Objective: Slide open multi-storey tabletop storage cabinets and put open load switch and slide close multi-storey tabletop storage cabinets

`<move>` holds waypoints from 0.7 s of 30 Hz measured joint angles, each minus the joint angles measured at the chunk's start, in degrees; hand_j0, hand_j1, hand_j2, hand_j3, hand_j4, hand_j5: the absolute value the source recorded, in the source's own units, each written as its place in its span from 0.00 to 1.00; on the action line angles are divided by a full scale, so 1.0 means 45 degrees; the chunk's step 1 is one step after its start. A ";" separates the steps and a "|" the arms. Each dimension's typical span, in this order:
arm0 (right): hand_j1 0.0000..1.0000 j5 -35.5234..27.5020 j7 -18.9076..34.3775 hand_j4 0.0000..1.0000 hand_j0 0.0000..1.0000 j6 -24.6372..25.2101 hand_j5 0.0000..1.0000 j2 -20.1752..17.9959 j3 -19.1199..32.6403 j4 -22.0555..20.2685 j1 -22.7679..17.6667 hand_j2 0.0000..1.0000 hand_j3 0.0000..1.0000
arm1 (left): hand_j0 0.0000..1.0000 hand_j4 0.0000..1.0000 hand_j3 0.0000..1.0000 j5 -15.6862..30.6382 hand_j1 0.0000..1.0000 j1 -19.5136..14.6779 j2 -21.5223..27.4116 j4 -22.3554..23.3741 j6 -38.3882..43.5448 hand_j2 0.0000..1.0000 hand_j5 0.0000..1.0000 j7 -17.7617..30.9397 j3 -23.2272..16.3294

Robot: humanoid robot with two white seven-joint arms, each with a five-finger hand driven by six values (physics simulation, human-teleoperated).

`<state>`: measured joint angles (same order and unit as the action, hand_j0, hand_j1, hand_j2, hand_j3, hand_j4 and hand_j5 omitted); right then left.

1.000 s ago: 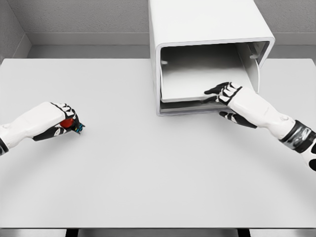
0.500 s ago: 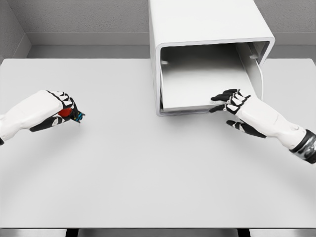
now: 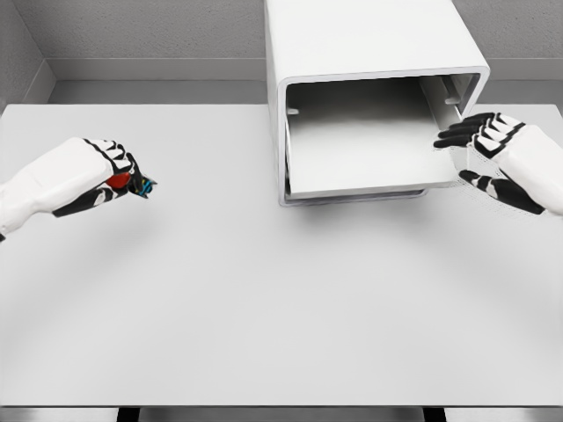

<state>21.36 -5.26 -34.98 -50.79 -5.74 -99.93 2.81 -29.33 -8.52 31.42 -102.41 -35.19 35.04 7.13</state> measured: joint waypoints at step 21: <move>0.43 -0.0299 0.0113 0.43 0.43 -0.0002 0.43 -0.0160 0.1391 0.2279 -0.1738 0.43 0.43 | 0.39 0.39 0.39 -0.0081 0.39 -0.1543 -0.1637 -0.0168 0.0003 0.39 0.39 0.0005 -0.0832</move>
<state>20.01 -4.76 -34.99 -51.51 0.52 -89.67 -5.01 -29.70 -15.47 24.06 -103.17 -35.17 35.07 3.38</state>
